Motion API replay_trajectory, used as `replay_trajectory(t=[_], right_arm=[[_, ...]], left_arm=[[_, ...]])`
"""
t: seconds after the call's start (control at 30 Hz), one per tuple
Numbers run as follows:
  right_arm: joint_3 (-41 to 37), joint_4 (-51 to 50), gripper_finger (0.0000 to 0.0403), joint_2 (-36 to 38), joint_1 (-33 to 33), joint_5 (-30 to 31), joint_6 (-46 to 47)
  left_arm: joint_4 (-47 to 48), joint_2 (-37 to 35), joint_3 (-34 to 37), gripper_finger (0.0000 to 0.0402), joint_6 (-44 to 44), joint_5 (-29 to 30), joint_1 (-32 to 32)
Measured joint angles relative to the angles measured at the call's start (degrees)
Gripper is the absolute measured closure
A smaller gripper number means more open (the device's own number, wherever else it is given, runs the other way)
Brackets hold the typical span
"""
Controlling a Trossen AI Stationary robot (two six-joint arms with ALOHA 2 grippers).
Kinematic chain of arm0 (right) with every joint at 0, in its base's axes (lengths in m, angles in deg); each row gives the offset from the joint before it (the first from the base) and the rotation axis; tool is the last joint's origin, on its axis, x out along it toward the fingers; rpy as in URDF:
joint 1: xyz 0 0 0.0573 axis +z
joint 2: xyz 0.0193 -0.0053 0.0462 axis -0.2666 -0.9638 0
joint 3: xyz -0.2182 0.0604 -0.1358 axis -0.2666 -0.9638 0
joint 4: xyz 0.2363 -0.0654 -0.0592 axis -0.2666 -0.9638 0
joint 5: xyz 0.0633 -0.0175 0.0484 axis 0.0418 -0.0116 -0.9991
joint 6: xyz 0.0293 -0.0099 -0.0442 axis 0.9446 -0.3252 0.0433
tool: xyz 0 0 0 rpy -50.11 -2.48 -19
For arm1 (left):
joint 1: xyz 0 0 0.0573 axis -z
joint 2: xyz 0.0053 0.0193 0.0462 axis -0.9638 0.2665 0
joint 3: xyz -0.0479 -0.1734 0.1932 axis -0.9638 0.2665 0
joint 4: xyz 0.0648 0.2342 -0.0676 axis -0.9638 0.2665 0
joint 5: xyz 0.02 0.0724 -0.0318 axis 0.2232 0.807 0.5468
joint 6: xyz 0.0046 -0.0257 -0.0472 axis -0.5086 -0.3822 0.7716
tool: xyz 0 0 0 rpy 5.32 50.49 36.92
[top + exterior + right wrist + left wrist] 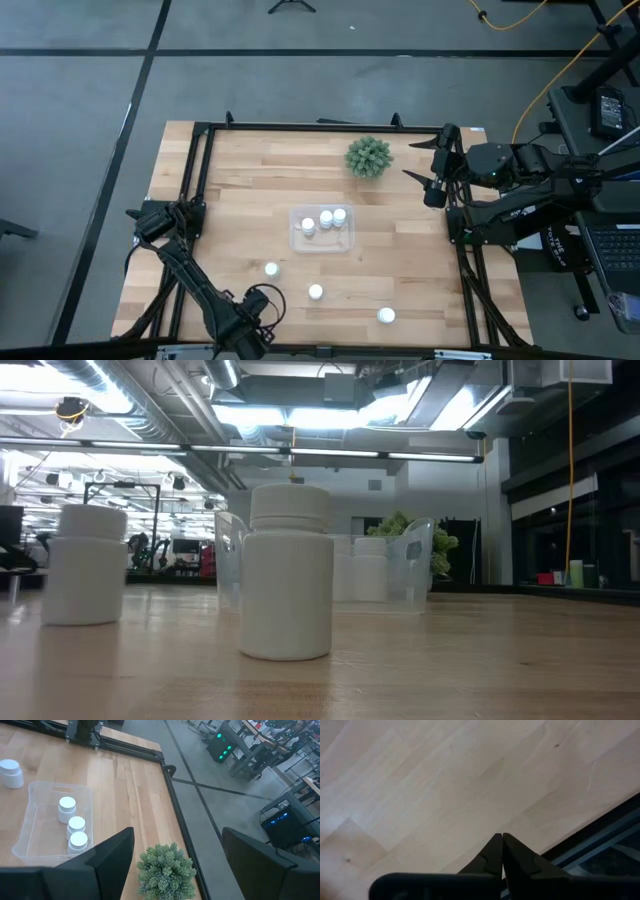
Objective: Pick and place pill bottles into a basket
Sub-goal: Put the white pill bottle into the transparent bin
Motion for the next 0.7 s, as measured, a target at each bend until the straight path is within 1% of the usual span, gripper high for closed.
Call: replay_trajectory(t=[0.13,0.3,0.5,0.7], right_arm=[[0.00,0.00,0.0102,0.00,0.00,0.00,-0.02],[0.00,0.00,0.0102,0.00,0.00,0.02,-0.30],[0.00,-0.33,0.0102,0.00,0.00,0.02,-0.15],[-0.01,-0.96,0.0102,0.00,0.00,0.03,-1.30]], left_arm=[[-0.08,0.00,0.00,0.0383,-0.50,-0.09,-0.45],[-0.04,0.00,0.00,0.0345,-5.06,-1.51,-3.45],[0.01,-0.48,0.00,0.0271,-14.03,-1.47,-9.87],[0.09,-0.90,0.00,0.0178,-19.42,-1.36,-14.04]])
